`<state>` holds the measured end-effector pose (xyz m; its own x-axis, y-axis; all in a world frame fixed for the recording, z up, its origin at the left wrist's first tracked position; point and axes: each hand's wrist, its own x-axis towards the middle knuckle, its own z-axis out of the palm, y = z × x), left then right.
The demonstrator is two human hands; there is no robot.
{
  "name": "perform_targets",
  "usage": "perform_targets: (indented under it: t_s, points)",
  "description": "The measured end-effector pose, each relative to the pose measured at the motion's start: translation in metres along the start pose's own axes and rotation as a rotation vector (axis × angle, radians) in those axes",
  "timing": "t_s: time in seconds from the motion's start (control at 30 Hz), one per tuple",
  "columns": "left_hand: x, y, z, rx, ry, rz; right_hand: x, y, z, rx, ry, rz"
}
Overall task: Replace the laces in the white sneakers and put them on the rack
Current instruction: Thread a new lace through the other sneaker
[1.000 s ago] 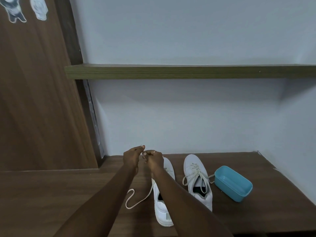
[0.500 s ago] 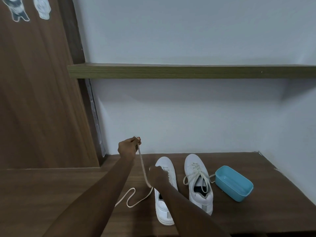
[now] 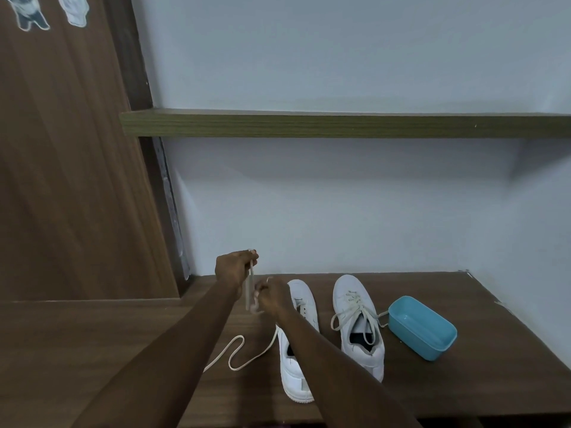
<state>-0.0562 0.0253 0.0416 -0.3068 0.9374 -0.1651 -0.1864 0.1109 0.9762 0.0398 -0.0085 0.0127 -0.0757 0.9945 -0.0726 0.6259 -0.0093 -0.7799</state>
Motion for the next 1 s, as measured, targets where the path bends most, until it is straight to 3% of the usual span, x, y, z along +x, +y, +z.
perform_targets:
  t_s: [0.1, 0.23, 0.33, 0.43, 0.5, 0.57, 0.67, 0.83, 1.0]
  points:
    - [0.001, 0.005, 0.000, -0.086, 0.015, 0.017, -0.001, 0.025, 0.011, -0.371, -0.140, -0.067]
    - [0.004, 0.004, 0.003, -0.131, 0.024, 0.028, -0.004, 0.037, 0.009, -0.606, -0.233, -0.091]
    - [0.009, -0.005, 0.004, -0.045, 0.032, 0.038, -0.001, 0.027, 0.004, -0.421, -0.087, -0.049]
    - [0.009, -0.014, 0.002, 0.038, 0.001, 0.050, 0.004, 0.005, -0.010, 0.160, 0.094, 0.026]
    - [0.007, -0.018, 0.002, 0.089, -0.057, 0.027, 0.008, -0.007, -0.012, 0.494, 0.096, 0.072]
    - [0.003, -0.018, 0.003, 0.075, -0.084, -0.007, 0.012, -0.010, -0.008, 0.676, 0.094, 0.128]
    - [0.004, -0.018, 0.003, 0.040, -0.099, -0.028, 0.012, -0.005, 0.001, 0.715, 0.087, 0.178]
    - [0.004, -0.012, 0.006, -0.029, -0.037, 0.001, 0.006, 0.009, 0.014, 0.572, 0.014, 0.246]
    - [0.005, -0.016, 0.016, -0.018, -0.011, 0.047, -0.004, 0.028, 0.018, 0.383, -0.062, 0.202]
